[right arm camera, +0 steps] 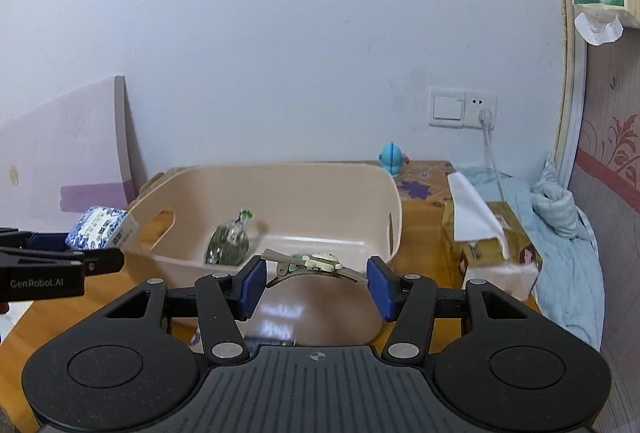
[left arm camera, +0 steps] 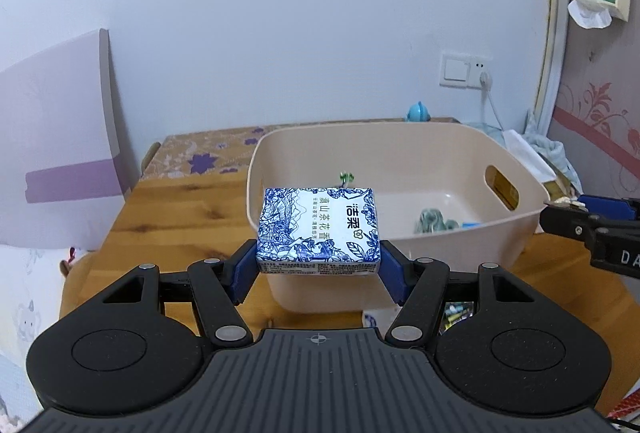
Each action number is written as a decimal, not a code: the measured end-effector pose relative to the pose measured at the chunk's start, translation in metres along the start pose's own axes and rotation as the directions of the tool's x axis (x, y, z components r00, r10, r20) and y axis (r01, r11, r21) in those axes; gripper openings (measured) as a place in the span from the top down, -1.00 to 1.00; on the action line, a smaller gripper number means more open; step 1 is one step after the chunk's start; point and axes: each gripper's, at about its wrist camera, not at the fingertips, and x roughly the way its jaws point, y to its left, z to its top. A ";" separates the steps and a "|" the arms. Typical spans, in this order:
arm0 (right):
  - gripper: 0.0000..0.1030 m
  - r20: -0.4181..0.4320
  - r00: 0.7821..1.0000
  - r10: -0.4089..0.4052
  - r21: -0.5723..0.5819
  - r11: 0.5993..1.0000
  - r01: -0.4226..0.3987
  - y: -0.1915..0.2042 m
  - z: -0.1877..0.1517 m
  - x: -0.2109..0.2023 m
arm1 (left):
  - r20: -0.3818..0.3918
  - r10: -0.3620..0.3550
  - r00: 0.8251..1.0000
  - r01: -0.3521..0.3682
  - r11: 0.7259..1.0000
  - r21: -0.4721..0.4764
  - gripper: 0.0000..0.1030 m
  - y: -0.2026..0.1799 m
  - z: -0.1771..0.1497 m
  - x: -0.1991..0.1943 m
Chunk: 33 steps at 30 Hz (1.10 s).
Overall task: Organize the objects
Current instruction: 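Carry the blue-and-white box and hair clip over the bin with both tools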
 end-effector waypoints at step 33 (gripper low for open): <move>-0.02 -0.135 0.991 0.017 -0.056 0.998 -0.024 0.000 0.014 0.103 | -0.191 0.066 0.979 -0.054 0.996 0.066 -0.25 -0.033 0.029 0.134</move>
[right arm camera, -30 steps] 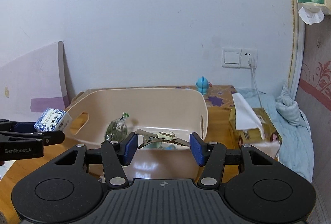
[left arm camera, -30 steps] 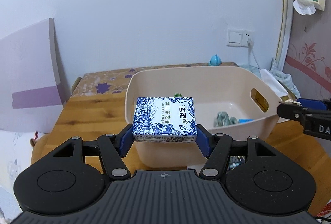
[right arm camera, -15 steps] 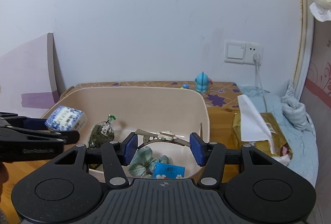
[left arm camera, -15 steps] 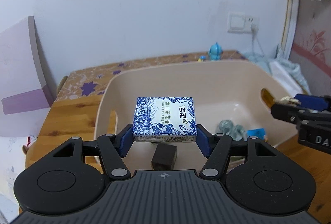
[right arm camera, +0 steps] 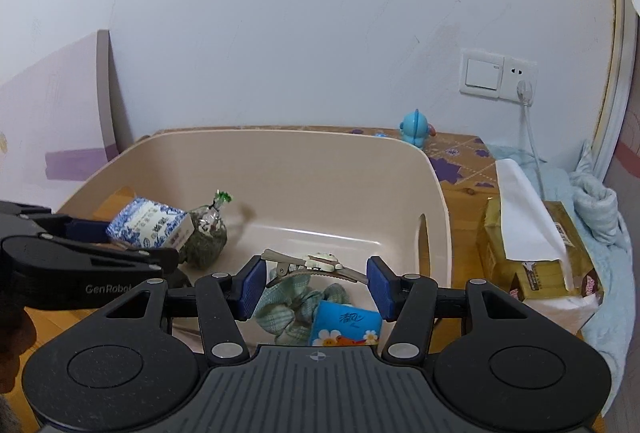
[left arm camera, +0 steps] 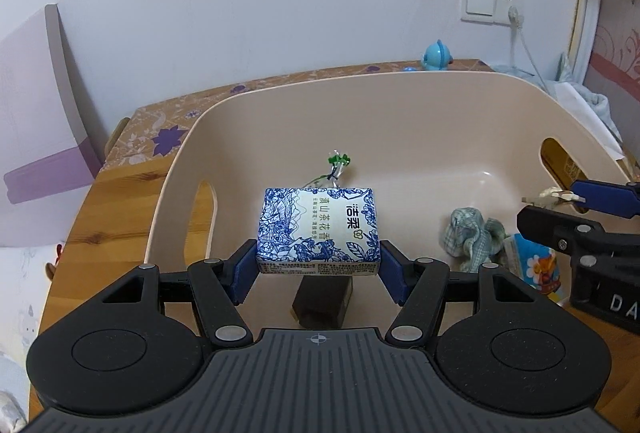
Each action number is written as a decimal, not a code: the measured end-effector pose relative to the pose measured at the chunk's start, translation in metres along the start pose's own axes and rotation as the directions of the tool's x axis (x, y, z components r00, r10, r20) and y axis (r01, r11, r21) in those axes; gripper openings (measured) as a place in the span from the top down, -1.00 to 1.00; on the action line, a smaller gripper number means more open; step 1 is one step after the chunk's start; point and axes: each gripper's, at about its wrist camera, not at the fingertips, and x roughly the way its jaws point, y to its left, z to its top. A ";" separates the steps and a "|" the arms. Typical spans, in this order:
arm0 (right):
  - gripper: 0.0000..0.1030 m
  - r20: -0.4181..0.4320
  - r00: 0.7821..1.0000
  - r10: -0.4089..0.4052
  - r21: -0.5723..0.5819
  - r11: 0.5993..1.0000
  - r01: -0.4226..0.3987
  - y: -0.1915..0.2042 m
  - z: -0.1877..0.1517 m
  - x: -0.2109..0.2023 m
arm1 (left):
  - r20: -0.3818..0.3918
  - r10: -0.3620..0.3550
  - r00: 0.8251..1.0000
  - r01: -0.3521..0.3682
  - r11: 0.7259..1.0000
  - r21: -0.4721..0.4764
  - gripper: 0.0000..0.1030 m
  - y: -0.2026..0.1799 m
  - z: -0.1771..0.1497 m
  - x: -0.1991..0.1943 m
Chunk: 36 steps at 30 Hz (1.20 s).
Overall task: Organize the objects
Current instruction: 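Carry the blue-and-white box and hair clip over the bin with both tools, then open both tools to drop the box and hair clip into the bin, then move both tools back toward the metal tin and pink cartoon box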
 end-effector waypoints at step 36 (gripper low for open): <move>-1.00 -0.057 0.997 -0.056 -0.061 0.997 0.052 -0.014 -0.044 -0.064 | 0.139 -0.094 0.986 0.094 0.996 0.007 -0.76 0.016 -0.047 -0.096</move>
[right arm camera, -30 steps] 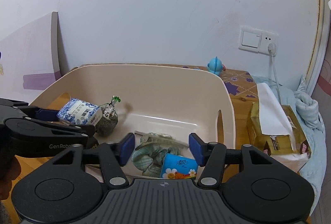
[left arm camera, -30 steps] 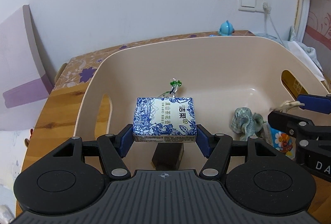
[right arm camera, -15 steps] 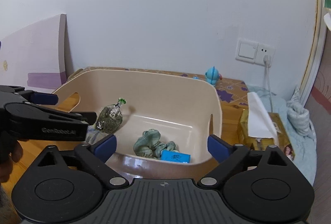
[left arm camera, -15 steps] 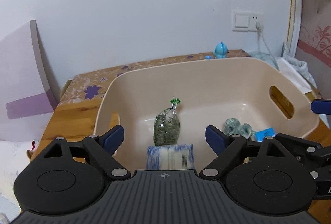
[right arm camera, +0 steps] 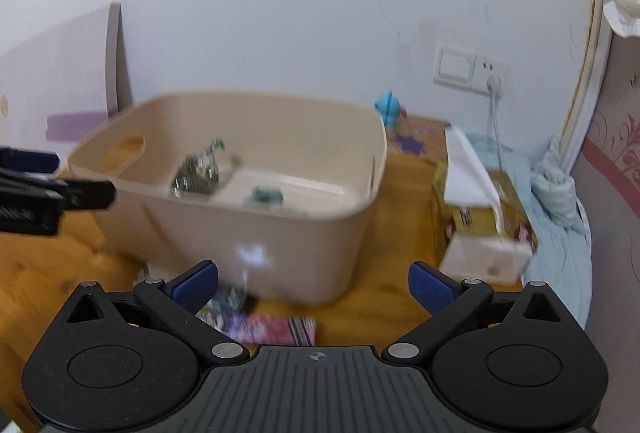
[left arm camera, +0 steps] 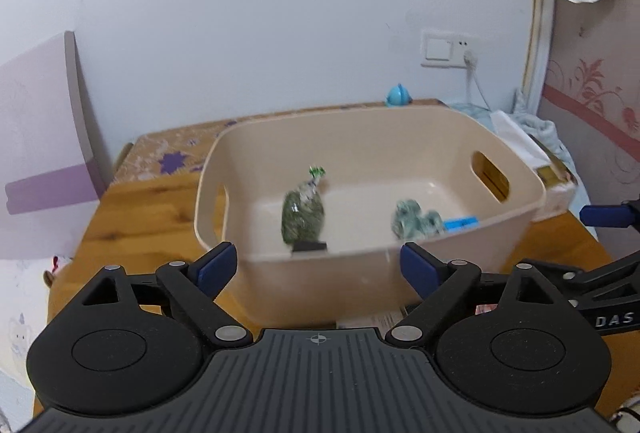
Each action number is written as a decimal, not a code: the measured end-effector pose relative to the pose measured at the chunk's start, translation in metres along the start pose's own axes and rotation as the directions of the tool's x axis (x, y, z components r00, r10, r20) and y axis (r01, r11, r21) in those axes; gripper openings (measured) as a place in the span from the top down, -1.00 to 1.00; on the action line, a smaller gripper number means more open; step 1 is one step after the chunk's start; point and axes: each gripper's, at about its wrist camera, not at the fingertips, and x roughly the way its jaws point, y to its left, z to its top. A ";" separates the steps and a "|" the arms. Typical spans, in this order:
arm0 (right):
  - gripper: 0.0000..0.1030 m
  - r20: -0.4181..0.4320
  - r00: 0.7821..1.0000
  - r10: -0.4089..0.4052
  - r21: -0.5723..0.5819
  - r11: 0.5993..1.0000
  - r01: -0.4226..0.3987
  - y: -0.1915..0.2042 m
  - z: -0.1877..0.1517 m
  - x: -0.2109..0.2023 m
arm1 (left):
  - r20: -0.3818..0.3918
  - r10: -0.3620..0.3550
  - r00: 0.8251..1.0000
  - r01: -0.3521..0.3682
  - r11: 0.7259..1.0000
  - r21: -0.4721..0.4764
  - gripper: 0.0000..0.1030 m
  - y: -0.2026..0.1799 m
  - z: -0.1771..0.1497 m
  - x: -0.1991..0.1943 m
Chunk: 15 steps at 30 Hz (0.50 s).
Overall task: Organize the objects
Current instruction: 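Move both tools back toward the metal tin and pink cartoon box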
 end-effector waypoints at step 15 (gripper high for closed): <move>-1.00 -0.123 0.992 -0.006 -0.046 0.999 0.001 -0.009 -0.044 0.021 | -0.165 -0.041 0.985 0.047 0.999 0.029 -0.76 -0.010 -0.050 0.016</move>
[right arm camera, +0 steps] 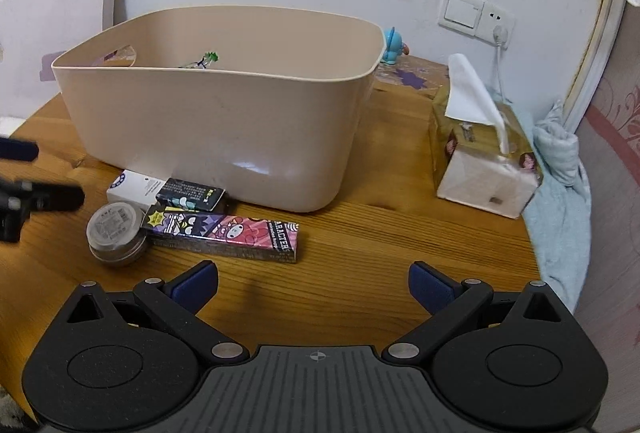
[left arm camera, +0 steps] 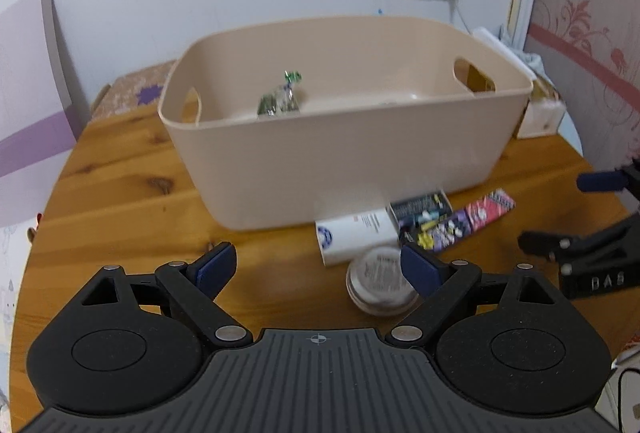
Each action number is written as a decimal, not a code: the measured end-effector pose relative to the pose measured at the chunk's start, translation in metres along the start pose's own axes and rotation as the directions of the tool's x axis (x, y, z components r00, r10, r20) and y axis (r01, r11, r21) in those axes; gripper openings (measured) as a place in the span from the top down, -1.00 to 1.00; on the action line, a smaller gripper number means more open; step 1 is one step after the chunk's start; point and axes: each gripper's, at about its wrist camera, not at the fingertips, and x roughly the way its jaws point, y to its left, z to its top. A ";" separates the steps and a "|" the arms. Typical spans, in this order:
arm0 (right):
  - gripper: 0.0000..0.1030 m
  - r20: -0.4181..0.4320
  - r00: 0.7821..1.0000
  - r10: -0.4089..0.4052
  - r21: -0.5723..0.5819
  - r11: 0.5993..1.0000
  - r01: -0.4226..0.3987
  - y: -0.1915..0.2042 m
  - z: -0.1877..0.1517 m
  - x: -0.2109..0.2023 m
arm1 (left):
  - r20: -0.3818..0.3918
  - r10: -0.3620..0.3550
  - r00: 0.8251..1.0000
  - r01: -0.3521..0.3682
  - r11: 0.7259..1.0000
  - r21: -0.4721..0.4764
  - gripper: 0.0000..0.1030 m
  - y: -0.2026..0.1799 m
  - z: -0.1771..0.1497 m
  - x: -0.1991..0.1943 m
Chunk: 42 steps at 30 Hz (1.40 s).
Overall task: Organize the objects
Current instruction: 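Move both tools back toward the metal tin and pink cartoon box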
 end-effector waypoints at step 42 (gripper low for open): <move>-0.51 -0.074 0.997 -0.006 0.050 0.999 0.010 0.004 -0.003 0.018 | -0.128 -0.013 0.992 0.007 0.999 -0.046 -0.77 0.004 -0.019 0.055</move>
